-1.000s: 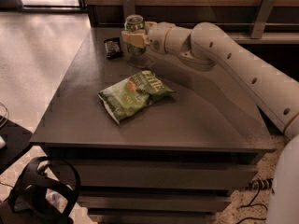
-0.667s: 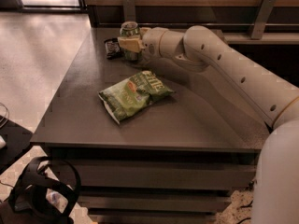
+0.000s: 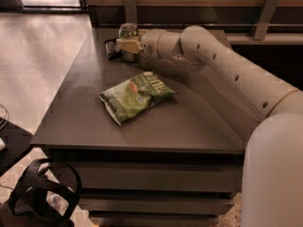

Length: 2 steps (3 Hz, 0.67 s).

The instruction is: Move green can near rxbar chocolate

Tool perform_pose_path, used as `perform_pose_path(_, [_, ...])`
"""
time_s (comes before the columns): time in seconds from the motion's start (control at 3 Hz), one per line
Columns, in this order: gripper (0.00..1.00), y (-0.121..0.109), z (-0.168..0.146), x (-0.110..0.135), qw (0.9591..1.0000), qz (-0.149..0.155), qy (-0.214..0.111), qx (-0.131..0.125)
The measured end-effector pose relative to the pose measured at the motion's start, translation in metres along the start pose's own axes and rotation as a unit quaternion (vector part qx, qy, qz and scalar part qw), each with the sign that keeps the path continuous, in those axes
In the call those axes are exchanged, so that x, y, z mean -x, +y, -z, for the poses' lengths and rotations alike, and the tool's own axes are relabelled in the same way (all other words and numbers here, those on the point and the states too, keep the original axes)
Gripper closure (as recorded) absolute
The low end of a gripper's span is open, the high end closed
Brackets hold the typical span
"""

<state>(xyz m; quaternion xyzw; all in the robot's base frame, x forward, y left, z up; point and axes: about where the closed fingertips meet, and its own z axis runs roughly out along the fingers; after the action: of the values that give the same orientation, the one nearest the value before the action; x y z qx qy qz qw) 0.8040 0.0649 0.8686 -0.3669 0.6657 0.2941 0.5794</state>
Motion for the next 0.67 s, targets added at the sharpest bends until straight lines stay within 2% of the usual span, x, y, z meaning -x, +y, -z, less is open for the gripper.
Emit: perform_pose_path(0.67, [0.60, 0.0000, 0.0005, 0.0037, 1.0000, 0.000, 0.000, 0.000])
